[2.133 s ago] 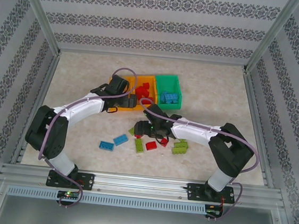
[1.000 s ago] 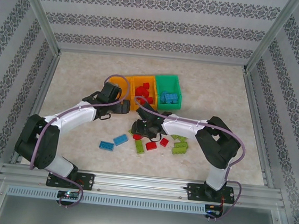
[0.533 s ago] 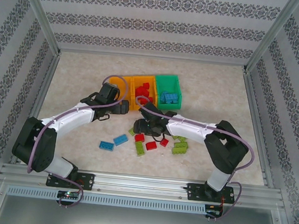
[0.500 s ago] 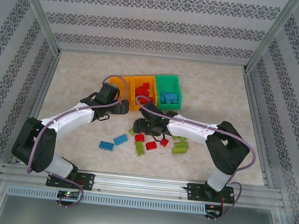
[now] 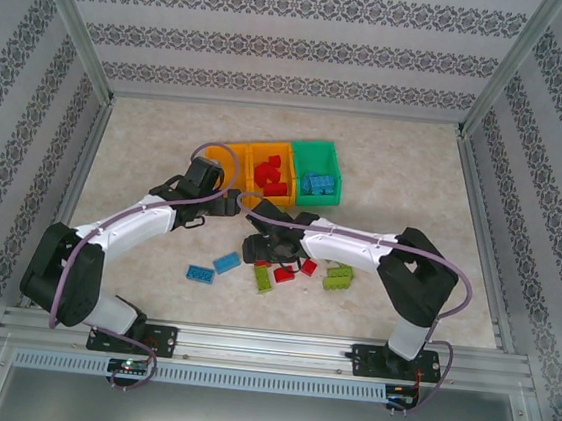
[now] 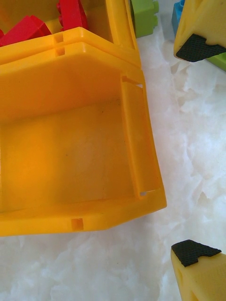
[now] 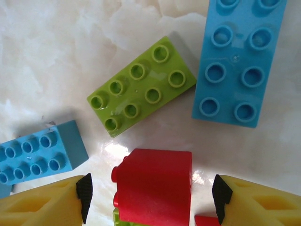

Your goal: Sort the legos into containers by color

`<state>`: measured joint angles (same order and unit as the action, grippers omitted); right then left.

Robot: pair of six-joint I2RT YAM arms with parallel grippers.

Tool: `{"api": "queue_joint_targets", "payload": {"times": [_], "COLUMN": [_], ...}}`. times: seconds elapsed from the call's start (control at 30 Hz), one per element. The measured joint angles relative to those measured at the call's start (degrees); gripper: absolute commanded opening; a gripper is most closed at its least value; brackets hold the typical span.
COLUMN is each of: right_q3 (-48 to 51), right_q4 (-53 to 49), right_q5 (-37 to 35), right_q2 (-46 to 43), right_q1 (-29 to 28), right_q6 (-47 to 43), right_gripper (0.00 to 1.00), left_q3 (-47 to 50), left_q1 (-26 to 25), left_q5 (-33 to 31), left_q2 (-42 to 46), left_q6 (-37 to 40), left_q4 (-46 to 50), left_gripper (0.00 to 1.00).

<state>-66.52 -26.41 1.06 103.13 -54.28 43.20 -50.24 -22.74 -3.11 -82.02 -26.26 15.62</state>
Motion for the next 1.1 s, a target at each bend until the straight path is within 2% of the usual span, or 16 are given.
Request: {"api": "queue_joint_targets", "payload": {"times": [0.43, 0.73, 0.9, 1.1], "right_q3": [-2.12, -2.62, -2.64, -2.64], "right_q4": [-3.61, -4.26, -4.72, -4.28], "right_q5": [-1.84, -3.34, -4.72, -5.09], "right_q2": [4.07, 4.26, 2.93, -4.33], "right_q1": [-1.01, -1.11, -1.09, 0.68], "right_q6": [-1.29, -1.68, -1.64, -2.38], "right_gripper": [0.62, 0.43, 0.43, 0.44], "left_q3": [0.15, 0.87, 0.94, 1.38], "left_q1": [0.0, 0.0, 0.0, 0.0], "left_q5": [-0.11, -0.11, -0.11, -0.13], "left_q2": [0.02, 0.11, 0.17, 0.9], "left_q6": [-0.2, -0.42, -0.44, -0.42], "left_q4": [-0.02, -0.02, -0.02, -0.02], "left_gripper": [0.99, 0.99, 0.99, 0.99]}}
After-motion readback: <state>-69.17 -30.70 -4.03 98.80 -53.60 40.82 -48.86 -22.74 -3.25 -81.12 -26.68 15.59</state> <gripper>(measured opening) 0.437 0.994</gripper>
